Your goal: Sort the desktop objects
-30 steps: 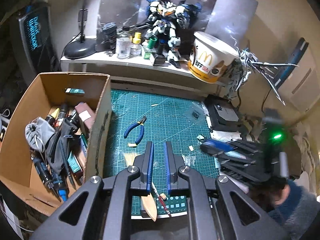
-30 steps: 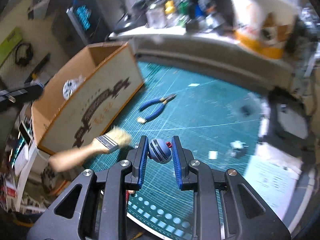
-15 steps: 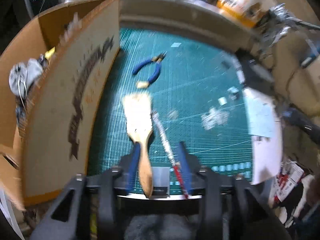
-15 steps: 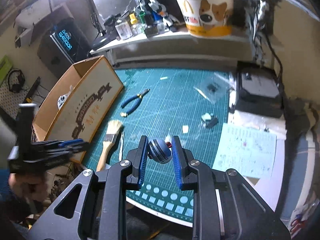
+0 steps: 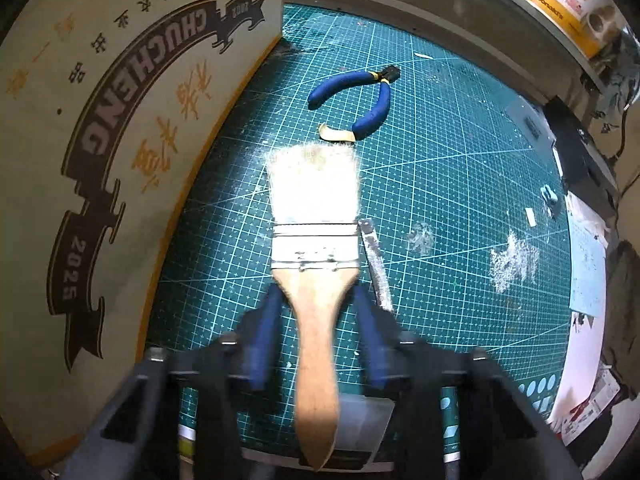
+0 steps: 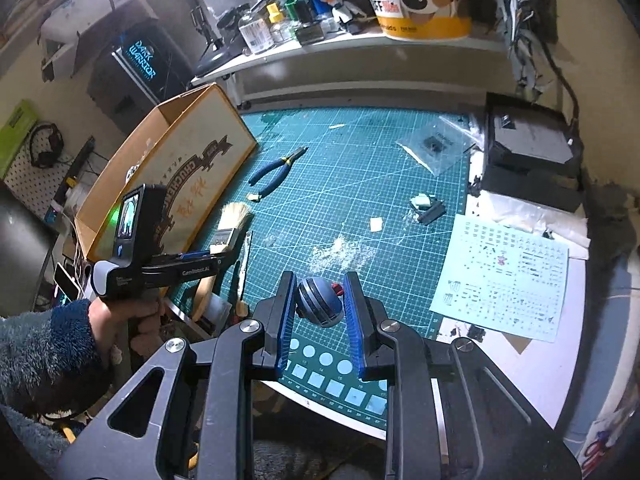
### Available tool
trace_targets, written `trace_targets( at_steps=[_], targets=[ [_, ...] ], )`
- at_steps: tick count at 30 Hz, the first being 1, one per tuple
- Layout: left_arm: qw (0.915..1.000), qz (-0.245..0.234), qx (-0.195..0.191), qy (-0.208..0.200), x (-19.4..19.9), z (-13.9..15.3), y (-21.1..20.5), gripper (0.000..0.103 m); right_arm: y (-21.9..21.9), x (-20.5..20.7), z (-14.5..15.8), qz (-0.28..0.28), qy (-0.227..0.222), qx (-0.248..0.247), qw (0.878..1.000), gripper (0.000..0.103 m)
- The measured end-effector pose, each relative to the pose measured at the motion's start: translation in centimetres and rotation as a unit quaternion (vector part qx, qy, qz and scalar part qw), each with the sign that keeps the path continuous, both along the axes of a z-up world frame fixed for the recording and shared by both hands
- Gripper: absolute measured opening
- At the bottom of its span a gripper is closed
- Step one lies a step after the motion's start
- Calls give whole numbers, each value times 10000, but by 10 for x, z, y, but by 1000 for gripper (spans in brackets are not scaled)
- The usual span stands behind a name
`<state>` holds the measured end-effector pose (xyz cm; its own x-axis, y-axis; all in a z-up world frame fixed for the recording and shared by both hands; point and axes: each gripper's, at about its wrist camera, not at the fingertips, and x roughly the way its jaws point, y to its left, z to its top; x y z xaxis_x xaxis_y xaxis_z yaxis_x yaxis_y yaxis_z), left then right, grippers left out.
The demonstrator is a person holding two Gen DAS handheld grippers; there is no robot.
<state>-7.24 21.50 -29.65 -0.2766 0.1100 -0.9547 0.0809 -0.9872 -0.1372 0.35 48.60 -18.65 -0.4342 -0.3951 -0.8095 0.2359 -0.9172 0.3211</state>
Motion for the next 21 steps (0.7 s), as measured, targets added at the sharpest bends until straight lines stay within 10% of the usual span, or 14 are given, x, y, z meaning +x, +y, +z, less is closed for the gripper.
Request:
trace_targets(
  at_steps=[21],
  targets=[
    [9962, -368, 56, 783, -16, 115, 18, 2, -7, -41, 43, 67, 418, -62, 9991, 22]
  ],
)
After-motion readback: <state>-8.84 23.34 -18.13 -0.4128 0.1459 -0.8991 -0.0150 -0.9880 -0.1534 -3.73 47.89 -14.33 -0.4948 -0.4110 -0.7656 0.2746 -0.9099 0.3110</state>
